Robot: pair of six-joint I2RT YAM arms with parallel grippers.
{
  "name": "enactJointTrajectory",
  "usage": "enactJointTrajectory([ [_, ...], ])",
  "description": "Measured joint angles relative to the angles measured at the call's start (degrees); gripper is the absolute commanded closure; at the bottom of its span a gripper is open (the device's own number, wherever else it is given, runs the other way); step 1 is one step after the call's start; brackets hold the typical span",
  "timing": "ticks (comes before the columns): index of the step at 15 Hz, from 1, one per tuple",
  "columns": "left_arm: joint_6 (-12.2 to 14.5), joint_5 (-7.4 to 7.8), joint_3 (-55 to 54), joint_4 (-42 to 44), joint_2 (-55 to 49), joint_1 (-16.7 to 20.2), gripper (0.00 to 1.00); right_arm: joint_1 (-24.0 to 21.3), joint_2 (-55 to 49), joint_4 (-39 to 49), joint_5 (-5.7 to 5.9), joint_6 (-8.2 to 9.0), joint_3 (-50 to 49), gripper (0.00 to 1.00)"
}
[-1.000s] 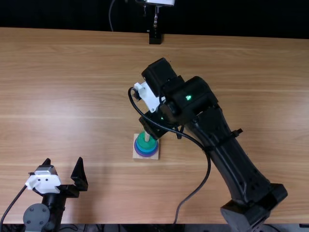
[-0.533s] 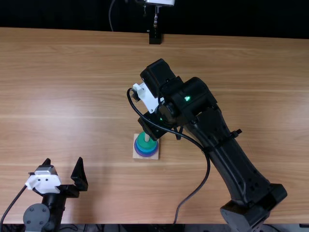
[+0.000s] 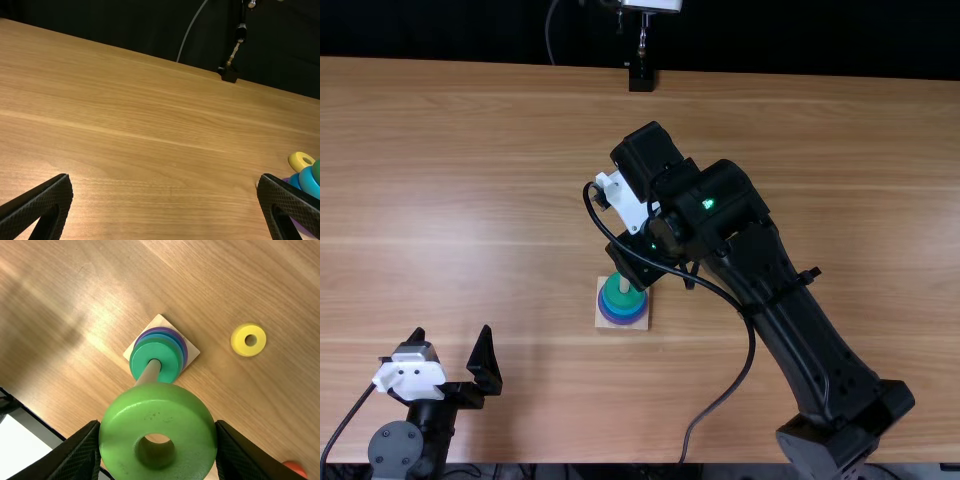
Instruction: Build the Hanoi tower: stack the rings onto the peg from bottom to top in this color order: purple, dark blue, light blue, dark green, light green, yellow, orange.
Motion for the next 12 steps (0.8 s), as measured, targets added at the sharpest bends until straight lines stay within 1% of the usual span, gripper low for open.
enactJointTrajectory([
  [1, 0.0, 0.02, 0.0, 0.0, 0.0, 0.0, 0.0, 0.2, 0.0, 0.0, -0.02, 0.15, 0.0, 1.0],
  [3, 0.0, -0.02, 0.0, 0.0, 0.0, 0.0, 0.0, 0.9, 0.0, 0.0, -0.07, 1.16, 0.0, 1.0],
  [5, 0.0, 0.0, 0.0, 0.0, 0.0, 0.0, 0.0, 1.0, 0.0, 0.0, -0.15, 1.68, -0.2, 1.0],
  [8, 0.0, 0.0, 0.0, 0.0, 0.0, 0.0, 0.0, 1.0, 0.0, 0.0, -0.2, 1.92, -2.4, 1.0],
  [12, 0.0, 0.0, 0.0, 0.0, 0.0, 0.0, 0.0, 1.0, 0.0, 0.1, -0.17, 2.01, -2.7, 1.0],
])
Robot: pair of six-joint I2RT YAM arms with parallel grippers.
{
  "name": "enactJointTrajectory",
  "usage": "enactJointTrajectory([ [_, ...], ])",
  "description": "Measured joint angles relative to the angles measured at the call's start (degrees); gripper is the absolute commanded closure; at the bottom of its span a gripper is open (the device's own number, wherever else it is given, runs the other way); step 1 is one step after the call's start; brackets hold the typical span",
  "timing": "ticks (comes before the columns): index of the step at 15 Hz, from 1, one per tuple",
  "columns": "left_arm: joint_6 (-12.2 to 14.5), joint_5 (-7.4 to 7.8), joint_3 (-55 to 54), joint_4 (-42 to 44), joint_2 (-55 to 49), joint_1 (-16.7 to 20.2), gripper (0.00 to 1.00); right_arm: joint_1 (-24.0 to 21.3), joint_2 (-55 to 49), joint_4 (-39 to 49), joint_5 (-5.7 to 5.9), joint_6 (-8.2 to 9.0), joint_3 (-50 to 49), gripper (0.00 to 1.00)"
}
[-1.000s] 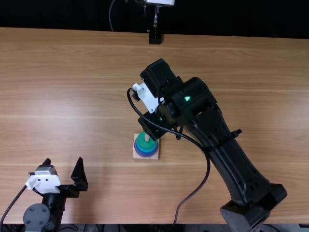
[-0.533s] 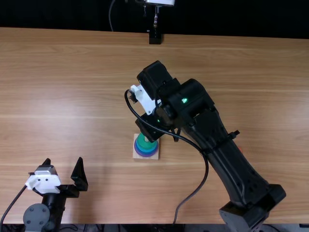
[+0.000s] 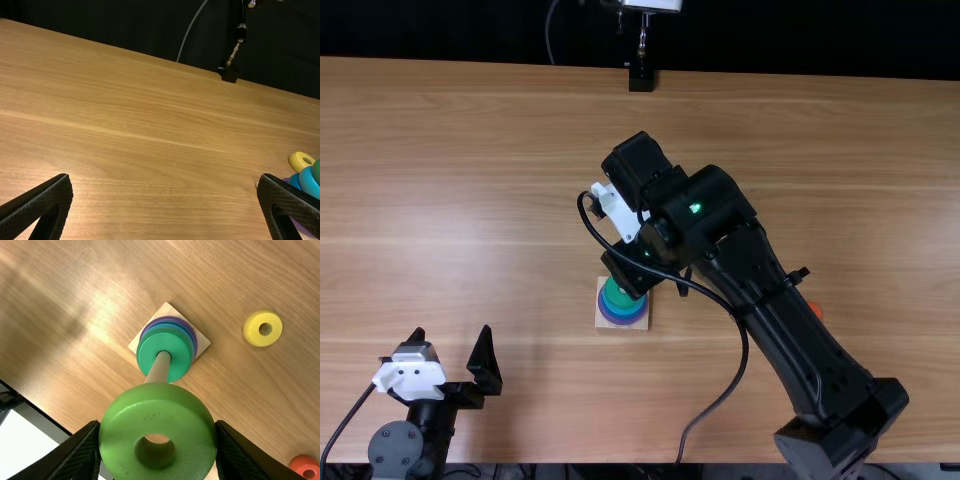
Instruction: Build the Hanoi tower: stack the rings onto the peg from bottom to top in this color order: purple, dark blue, light blue, dark green, light green, yellow, orange.
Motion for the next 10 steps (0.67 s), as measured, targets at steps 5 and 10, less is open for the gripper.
enactJointTrajectory([
  [5, 0.0, 0.0, 0.0, 0.0, 0.0, 0.0, 0.0, 0.0, 0.0, 0.4, -0.02, 0.09, 0.0, 1.0],
  [10, 0.0, 0.0, 0.0, 0.0, 0.0, 0.0, 0.0, 0.4, 0.0, 0.5, -0.02, 0.11, 0.0, 1.0],
])
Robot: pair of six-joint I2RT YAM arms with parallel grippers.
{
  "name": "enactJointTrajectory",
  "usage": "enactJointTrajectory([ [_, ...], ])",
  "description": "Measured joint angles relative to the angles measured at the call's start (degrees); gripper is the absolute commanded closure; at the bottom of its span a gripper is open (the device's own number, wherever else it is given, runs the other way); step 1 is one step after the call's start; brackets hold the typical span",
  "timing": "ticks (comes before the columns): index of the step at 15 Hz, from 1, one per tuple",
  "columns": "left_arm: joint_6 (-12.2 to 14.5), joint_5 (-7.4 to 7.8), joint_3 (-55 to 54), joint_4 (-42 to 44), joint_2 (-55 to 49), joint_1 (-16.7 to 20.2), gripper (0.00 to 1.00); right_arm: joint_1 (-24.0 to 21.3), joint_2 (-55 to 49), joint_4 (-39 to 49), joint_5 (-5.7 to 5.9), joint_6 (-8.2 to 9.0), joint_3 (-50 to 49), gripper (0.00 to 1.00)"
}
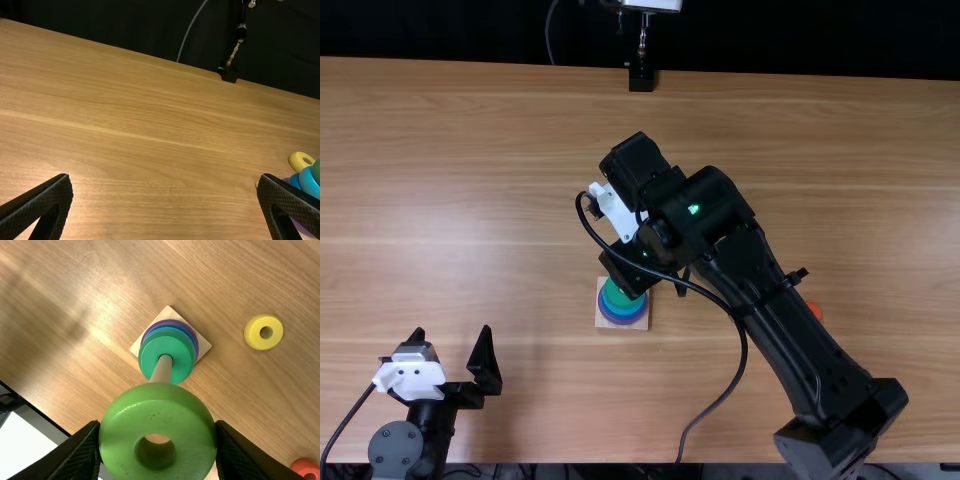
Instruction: Build the Hanoi tower: stack the rings onto the peg from bottom to top in this color order: purple, dark blue, light blue, dark green, light green, yellow, orange.
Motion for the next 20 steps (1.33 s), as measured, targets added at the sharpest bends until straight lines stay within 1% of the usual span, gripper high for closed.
enactJointTrajectory([
  [11, 0.0, -0.02, 0.0, 0.0, 0.0, 0.0, 0.0, 0.7, 0.0, 0.2, -0.02, 0.02, 0.0, 1.0],
  [13, 0.0, -0.02, 0.0, 0.0, 0.0, 0.0, 0.0, 0.7, 0.1, 0.3, 0.0, 0.26, 0.0, 1.0],
  [15, 0.0, 0.0, 0.0, 0.0, 0.0, 0.0, 0.0, 0.7, 0.2, 0.6, -0.02, 2.27, 0.0, 1.0],
  [17, 0.0, 0.0, 0.0, 0.0, 0.0, 0.0, 0.0, 0.7, 0.9, 1.4, 0.0, 3.78, 0.0, 1.0],
  [20, 0.0, 0.0, 0.0, 0.0, 0.0, 0.0, 0.0, 0.7, 1.4, 1.5, -0.02, 4.42, 0.0, 1.0],
])
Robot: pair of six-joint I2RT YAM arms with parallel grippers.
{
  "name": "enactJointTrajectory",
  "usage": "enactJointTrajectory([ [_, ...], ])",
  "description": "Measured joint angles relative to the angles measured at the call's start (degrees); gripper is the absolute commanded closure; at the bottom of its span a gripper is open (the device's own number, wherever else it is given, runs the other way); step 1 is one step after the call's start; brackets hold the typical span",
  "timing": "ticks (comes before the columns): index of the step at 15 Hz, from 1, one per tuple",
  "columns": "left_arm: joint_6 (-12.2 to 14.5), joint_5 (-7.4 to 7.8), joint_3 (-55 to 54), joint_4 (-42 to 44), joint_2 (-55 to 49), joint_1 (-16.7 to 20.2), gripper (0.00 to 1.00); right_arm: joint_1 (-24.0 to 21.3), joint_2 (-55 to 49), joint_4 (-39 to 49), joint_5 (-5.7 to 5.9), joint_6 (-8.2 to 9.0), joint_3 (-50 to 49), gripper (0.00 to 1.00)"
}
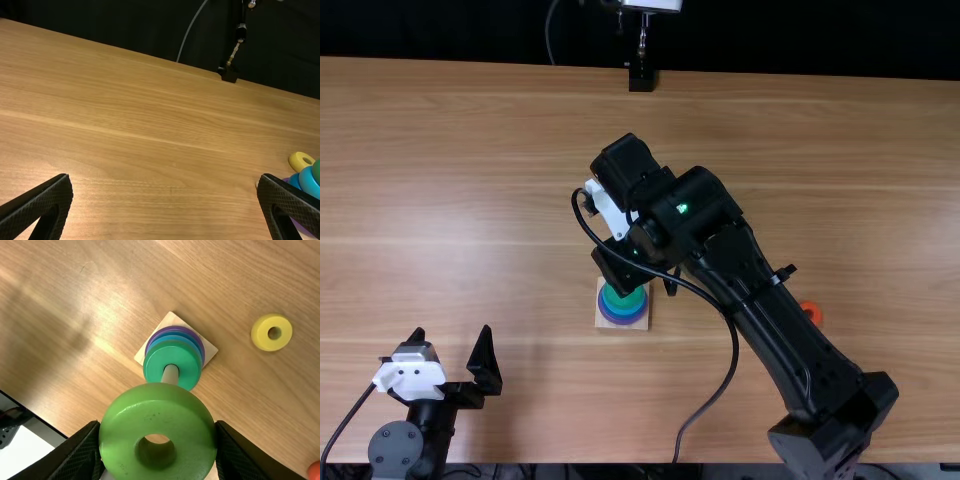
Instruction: Build the Hanoi tower: stack the rings onto the peg from bottom to top in this color order: purple, dark blue, light blue, dark green, light green, yellow, orange.
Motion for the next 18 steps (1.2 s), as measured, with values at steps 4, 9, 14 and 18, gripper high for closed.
enactJointTrajectory([
  [4, 0.0, -0.02, 0.0, 0.0, 0.0, 0.0, 0.0, 0.0, 0.3, 0.0, 0.0, 0.2, 0.0, 1.0],
  [9, 0.0, -0.02, 0.0, 0.0, 0.0, 0.0, 0.0, 0.0, 1.4, 0.0, 0.02, 0.33, 0.0, 1.0],
  [14, 0.0, 0.0, 0.0, 0.0, 0.0, 0.0, 0.0, 0.0, 1.4, -0.2, 0.02, 0.74, 0.0, 0.0],
  [18, 0.0, -0.02, 0.0, 0.0, 0.0, 0.0, 0.0, 0.0, 1.4, 3.5, 0.04, 1.07, 0.0, 0.0],
])
